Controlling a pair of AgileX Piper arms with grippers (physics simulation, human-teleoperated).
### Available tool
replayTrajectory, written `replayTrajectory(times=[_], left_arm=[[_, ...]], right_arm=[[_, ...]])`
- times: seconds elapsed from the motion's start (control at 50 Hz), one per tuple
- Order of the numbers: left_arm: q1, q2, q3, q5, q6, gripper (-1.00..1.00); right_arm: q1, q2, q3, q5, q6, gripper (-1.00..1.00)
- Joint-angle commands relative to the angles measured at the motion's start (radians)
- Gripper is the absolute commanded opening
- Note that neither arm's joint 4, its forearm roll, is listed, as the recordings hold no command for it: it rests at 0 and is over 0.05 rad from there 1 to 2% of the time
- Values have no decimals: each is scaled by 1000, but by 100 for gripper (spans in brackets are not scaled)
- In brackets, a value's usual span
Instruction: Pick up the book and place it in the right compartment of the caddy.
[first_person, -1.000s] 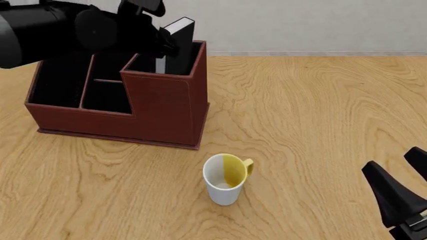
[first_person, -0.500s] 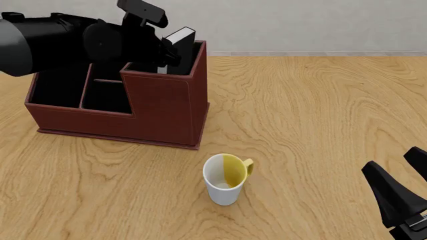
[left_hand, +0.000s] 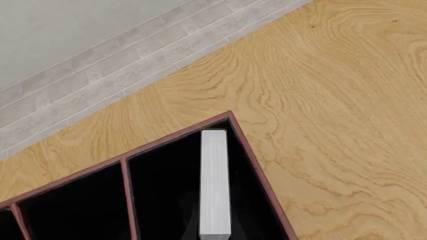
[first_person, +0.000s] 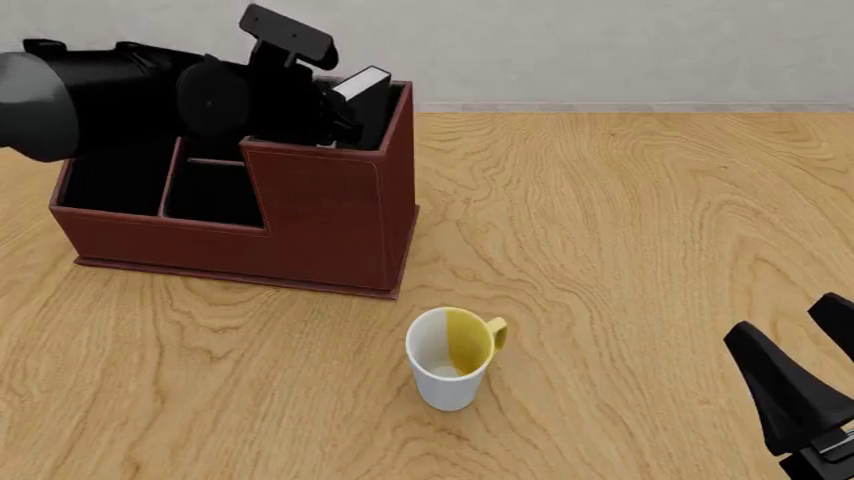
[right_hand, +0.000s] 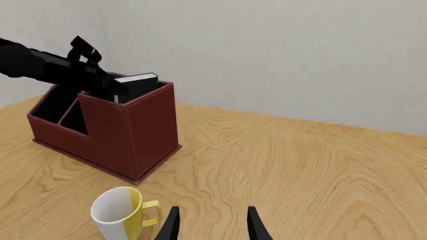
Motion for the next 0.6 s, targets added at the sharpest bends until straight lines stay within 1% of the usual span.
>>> replayTrajectory(times=[0.02, 0.14, 0.16, 0.6], left_arm=[[4, -3, -10, -12, 24, -100], [4, -6, -9, -15, 29, -100], [7, -4, -12, -12, 33, 100], [11, -6, -15, -13, 41, 100]], right_arm=[[3, 0, 0, 0, -2, 100], [4, 0, -2, 0, -1, 100], [5, 0, -1, -1, -2, 100], [7, 0, -2, 1, -2, 100]])
